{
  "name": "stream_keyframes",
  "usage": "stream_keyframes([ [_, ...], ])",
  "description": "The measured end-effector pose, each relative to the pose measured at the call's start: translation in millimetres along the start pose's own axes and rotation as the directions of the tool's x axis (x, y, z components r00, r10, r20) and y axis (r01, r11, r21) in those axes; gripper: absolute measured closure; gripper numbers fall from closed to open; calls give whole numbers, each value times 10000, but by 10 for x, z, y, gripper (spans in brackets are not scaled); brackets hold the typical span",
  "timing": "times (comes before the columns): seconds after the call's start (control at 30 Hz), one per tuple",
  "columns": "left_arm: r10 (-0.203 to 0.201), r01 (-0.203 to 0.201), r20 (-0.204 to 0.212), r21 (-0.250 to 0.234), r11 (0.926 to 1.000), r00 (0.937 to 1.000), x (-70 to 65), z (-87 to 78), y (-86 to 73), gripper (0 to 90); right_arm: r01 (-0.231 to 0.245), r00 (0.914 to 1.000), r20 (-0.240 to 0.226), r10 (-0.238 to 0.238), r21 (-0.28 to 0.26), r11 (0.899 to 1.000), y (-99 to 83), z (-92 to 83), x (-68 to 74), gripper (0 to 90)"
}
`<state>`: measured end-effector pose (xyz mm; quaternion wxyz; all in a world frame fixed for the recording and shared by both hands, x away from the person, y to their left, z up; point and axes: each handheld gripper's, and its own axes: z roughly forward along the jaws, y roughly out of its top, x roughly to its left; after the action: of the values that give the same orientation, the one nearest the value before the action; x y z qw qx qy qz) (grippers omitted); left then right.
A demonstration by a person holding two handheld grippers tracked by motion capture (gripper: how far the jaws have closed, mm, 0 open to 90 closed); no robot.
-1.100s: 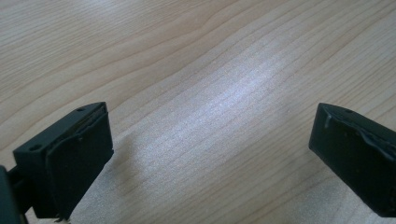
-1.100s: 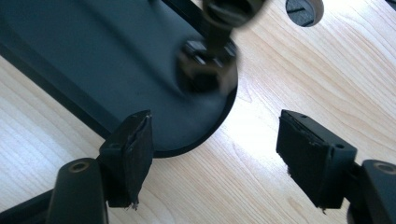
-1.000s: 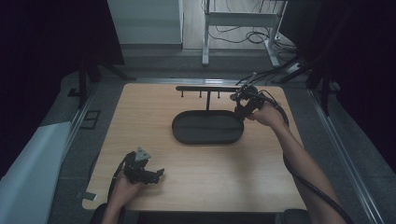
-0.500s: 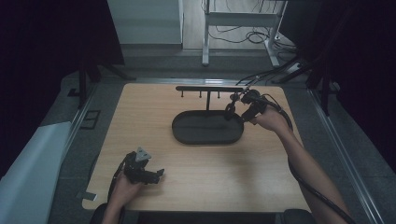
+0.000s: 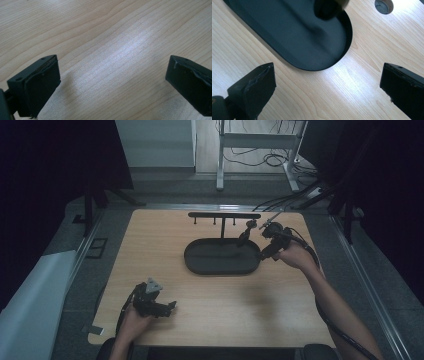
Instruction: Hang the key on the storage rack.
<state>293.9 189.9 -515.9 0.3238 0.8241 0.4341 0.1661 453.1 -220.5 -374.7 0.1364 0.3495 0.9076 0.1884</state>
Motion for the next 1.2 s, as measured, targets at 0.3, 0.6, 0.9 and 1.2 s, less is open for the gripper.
stream_keyframes([
  [0.3, -17, 17, -17, 14, 10000, 10000, -3, -2, 0, 0, 100, 9999, -123, -105, -422, 9991, -196, -75, 55, 0],
  [0.6, 48, -48, -31, 57, 10000, 10000, -7, -2, 5, 0, 3, 9997, -223, -18, -676, 9977, -401, -120, 98, 0],
  [0.9, 33, -33, -32, 40, 10000, 10000, -13, -2, 5, 0, -218, 9994, -302, 190, -946, 9953, -595, -151, 138, 0],
  [1.2, 42, -42, -49, 49, 10000, 10000, -14, 0, 3, 0, -440, 9987, -296, 414, -966, 9944, -785, -158, 164, 0],
])
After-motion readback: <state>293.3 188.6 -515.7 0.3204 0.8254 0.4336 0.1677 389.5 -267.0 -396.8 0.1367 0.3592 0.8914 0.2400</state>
